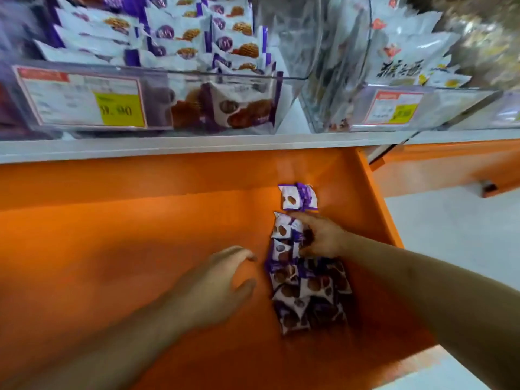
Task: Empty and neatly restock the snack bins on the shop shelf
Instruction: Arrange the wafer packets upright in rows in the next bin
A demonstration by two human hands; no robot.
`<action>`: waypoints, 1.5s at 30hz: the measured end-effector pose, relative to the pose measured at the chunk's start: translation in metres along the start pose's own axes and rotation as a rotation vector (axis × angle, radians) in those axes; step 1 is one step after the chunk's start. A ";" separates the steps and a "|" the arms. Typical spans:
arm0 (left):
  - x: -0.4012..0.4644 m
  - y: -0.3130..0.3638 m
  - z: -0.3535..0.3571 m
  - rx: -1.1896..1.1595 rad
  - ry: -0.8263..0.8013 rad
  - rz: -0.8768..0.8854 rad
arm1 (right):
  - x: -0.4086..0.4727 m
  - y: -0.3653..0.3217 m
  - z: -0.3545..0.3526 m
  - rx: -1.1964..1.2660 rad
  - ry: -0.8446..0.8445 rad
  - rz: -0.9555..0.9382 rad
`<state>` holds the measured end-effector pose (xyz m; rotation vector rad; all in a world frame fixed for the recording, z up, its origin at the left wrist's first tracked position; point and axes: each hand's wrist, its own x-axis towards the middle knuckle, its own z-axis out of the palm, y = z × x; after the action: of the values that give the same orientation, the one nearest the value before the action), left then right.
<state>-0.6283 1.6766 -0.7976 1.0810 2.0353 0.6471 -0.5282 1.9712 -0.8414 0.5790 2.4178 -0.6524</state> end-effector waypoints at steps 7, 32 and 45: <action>-0.010 -0.012 -0.007 -0.082 0.037 -0.104 | -0.012 -0.011 -0.008 0.155 0.143 0.089; -0.176 0.095 -0.279 -0.735 0.546 0.028 | -0.195 -0.319 -0.162 1.040 0.559 -0.414; -0.173 0.083 -0.297 -0.823 0.581 -0.074 | -0.181 -0.320 -0.150 1.450 0.331 -0.377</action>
<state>-0.7573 1.5458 -0.4950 0.3387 1.9093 1.7115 -0.6216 1.7578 -0.5200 0.7567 1.9328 -2.6589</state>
